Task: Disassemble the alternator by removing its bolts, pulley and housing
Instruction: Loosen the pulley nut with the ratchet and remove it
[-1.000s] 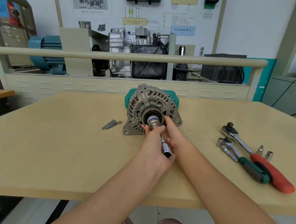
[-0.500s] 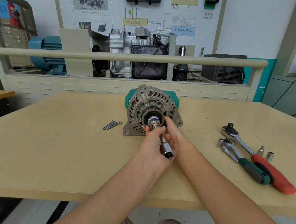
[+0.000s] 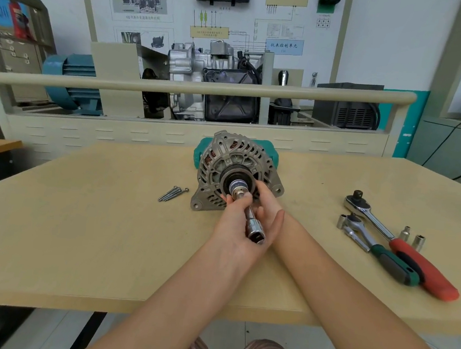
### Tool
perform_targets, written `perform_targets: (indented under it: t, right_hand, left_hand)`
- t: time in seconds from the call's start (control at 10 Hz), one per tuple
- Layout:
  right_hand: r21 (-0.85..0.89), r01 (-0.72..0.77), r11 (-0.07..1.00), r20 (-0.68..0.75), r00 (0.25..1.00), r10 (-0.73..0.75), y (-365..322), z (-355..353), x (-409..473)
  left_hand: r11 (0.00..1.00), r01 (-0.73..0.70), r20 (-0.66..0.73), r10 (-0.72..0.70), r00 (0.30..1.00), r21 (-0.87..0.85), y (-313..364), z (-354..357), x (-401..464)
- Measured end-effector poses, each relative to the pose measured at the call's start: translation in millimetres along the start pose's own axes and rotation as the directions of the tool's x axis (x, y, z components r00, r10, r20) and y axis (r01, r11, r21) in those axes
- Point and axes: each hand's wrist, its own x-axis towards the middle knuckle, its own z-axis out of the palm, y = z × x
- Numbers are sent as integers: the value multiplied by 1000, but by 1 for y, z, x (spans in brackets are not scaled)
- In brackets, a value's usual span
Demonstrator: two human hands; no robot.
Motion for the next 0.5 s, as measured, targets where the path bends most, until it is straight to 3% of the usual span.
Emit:
perform_targets:
  t: [0.1,0.2,0.3,0.4,0.5]
  right_hand:
    - [-35,138,990,-33,990,-139,20,-4,-6]
    - [649,281,707,-264,955,-137,38,8,-18]
    - [242,12,970,-52,999,0,17,-3,7]
    - [-20,-150,988,-8,989,150,-1,-10,22]
    - [-228,-131,965,27,990,140,9,-10,27]
  left_hand:
    - [998,64,21,-64,998,-10,-2,-4,0]
    - [996,87,11,-87,996,32,-2,-4,3]
    - [997,78,-15,-78,997,5,1,-2,7]
    - [999,34,-19,-34,999,2,-1,2,5]
    - [999,-7,-30,6,1000,-36,-3,1,4]
